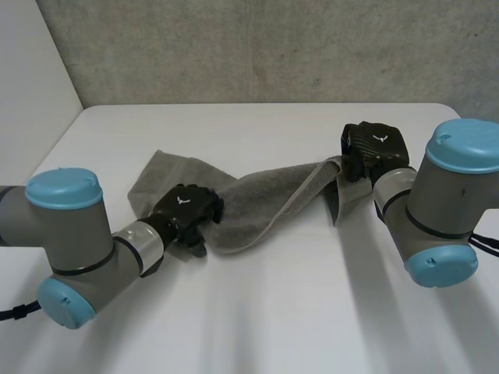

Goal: Fold the towel.

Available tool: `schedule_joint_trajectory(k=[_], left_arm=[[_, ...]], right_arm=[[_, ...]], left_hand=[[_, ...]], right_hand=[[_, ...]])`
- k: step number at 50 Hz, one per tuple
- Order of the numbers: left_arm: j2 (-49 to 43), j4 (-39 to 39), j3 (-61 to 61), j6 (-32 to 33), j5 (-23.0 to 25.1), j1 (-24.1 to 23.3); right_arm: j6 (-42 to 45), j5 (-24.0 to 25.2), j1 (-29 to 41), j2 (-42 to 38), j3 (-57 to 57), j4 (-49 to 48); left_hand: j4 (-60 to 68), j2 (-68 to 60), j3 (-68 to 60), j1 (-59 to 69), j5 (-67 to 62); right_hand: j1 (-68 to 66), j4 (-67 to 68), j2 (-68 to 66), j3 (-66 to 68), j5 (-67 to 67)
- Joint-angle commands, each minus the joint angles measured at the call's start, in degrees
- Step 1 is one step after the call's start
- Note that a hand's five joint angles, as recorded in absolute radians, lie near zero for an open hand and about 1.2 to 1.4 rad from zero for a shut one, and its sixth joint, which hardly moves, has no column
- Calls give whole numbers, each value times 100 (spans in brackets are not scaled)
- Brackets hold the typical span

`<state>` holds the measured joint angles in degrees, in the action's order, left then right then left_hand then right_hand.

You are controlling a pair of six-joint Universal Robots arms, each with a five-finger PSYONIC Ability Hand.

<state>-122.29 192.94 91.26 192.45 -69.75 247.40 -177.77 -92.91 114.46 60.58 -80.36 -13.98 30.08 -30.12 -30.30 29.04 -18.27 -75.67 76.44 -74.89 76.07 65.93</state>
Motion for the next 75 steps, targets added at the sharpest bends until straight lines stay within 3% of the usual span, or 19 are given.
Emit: schedule_joint_trajectory(k=[1,9,10,11,12,13,14,23,25,30,39,45,51,53,55,59,65,70,75], left_arm=[[-233,25,-91,205,-21,-60],[-454,464,-241,126,-126,-122],[-480,543,-284,65,-144,-139],[-506,604,-337,4,-179,-157],[-506,605,-337,3,-179,-157],[-506,648,-372,-84,-197,-157],[-489,649,-433,-198,-223,-157],[425,543,-619,-788,-364,37],[924,509,-636,-980,-434,325],[1986,263,-697,-1279,-399,642],[3097,87,-855,-1614,-110,1222],[2798,78,-1032,-1632,181,1452],[1106,-19,-1986,-1535,199,1452],[812,-19,-2271,-1509,181,1452],[130,-10,-3136,-1360,146,1452],[-287,25,-4055,-1184,-12,1417],[-454,568,-5460,-1192,-390,1425],[-235,1209,-5366,-1184,-346,1417],[-111,1308,-4673,-1175,-329,1478]], right_arm=[[-73,1,-3,15,-23,1],[-91,9,15,15,-50,18],[-91,9,15,24,-58,27],[-108,1,15,33,-67,44],[-109,1,15,33,-67,44],[-143,1,6,50,-67,53],[-187,1,-3,77,-67,62],[-179,238,-29,727,65,343],[-82,440,-29,956,153,545],[601,1291,-64,1894,801,1737],[1702,1741,-240,2389,1770,3033],[2807,1662,-161,1416,2462,3507],[3433,1354,15,429,3211,3367],[3617,1039,233,-280,3972,2904],[3635,951,287,-527,4324,2605],[3601,853,331,-1020,5247,1534],[3495,827,419,-1048,5856,538],[3407,906,559,-899,5769,484],[3425,976,569,-793,5253,772]], left_hand=[[-539,543,561,-435,358],[-220,225,242,-116,39],[845,-841,-824,949,-1027],[2871,-2867,-2850,2975,-3053],[2891,-2887,-2870,2995,-3073],[4890,-4886,-4868,4994,-5071],[4991,-4987,-4969,5095,-5172],[4992,-4988,-4970,5096,-5173],[4992,-4988,-4970,5096,-5173],[4992,-4988,-4970,5096,-5173],[4992,-4988,-4970,5096,-5173],[4992,-4988,-4970,5096,-5173],[4992,-4988,-4970,5096,-5173],[4992,-4988,-4970,5096,-5173],[4992,-4988,-4970,5096,-5173],[4992,-4988,-4970,5096,-5173],[4992,-4988,-4970,5096,-5173],[4992,-4988,-4970,5096,-5173],[4992,-4988,-4970,5096,-5173]], right_hand=[[-433,356,-511,393,407],[-433,356,-511,393,407],[-433,356,-511,393,407],[-433,356,-511,393,407],[-433,356,-511,393,407],[-433,356,-511,393,407],[-433,356,-511,393,407],[-433,356,-511,393,407],[-433,356,-511,393,407],[-433,356,-511,393,407],[-433,356,-511,393,407],[-433,356,-511,393,407],[-433,356,-511,393,407],[-433,356,-511,393,407],[-433,356,-511,393,407],[-433,356,-511,393,407],[-433,356,-511,393,407],[-433,356,-511,393,407],[-433,356,-511,393,407]])
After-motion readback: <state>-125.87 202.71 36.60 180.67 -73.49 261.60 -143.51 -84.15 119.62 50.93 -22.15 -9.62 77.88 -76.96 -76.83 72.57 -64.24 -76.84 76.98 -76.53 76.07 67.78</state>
